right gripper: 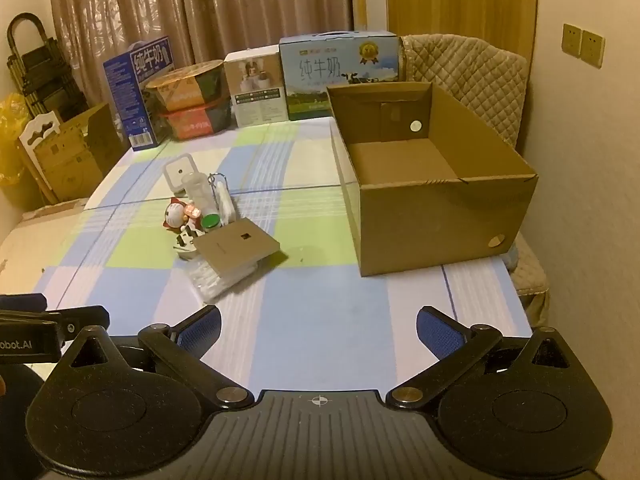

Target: Organize rigid objects

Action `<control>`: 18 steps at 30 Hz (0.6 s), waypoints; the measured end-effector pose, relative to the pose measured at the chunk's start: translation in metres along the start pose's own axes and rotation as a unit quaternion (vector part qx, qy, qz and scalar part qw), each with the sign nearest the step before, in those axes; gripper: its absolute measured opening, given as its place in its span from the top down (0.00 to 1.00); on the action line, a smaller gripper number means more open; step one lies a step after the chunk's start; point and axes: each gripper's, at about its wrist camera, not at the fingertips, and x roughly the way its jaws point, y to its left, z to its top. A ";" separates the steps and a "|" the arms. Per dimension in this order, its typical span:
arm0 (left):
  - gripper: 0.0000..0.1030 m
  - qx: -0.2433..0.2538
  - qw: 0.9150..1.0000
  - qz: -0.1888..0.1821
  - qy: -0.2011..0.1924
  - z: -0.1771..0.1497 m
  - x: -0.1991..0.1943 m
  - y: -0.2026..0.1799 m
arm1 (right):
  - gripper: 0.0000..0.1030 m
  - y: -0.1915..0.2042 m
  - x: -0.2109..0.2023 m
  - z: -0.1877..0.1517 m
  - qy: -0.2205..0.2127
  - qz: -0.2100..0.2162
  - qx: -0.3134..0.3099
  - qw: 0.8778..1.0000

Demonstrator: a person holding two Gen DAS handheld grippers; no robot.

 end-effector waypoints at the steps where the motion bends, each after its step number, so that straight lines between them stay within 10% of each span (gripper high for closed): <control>1: 0.01 -0.001 1.000 -0.001 0.000 0.001 0.000 0.000 | 0.02 -0.001 0.000 0.000 0.000 -0.001 0.002 1.000; 18: 0.01 -0.002 1.000 -0.009 0.000 -0.001 0.002 -0.003 | 0.02 -0.005 0.002 -0.005 0.003 -0.002 0.007 1.000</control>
